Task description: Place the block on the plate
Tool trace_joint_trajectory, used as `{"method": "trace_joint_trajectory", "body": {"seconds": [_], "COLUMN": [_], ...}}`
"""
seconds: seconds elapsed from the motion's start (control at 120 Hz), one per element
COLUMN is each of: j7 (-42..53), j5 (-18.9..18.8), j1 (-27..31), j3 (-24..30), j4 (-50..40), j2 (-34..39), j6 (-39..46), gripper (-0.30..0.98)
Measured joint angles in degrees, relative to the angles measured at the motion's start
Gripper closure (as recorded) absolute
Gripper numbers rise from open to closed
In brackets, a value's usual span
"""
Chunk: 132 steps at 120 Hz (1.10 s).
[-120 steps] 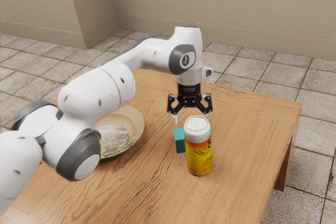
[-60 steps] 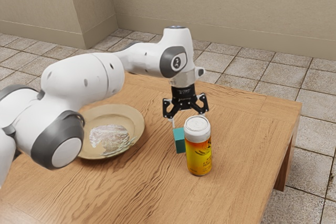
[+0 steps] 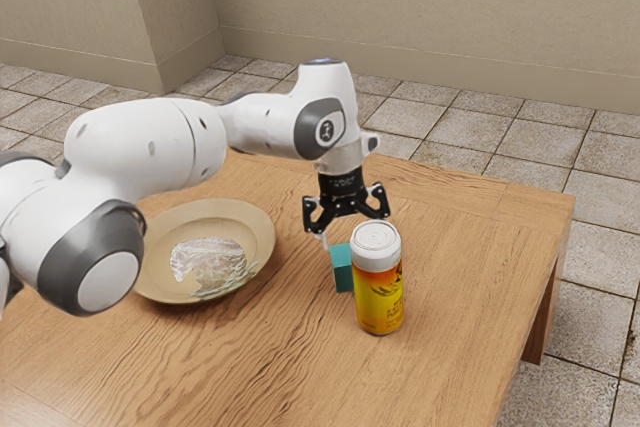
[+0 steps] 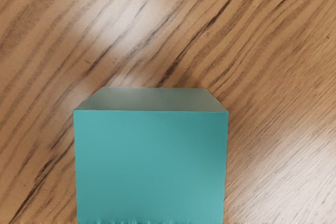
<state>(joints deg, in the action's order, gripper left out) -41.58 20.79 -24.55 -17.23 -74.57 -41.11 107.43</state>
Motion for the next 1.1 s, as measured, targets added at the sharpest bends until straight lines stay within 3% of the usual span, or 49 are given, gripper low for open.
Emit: {"method": "trace_joint_trajectory", "body": {"seconds": [1.1], "j7": [0.3], "j5": [0.3], "j1": [0.1], "j3": [1.9], "j4": [-6.1], "j2": [-1.2], "j6": [7.8], "gripper": [0.0]}}
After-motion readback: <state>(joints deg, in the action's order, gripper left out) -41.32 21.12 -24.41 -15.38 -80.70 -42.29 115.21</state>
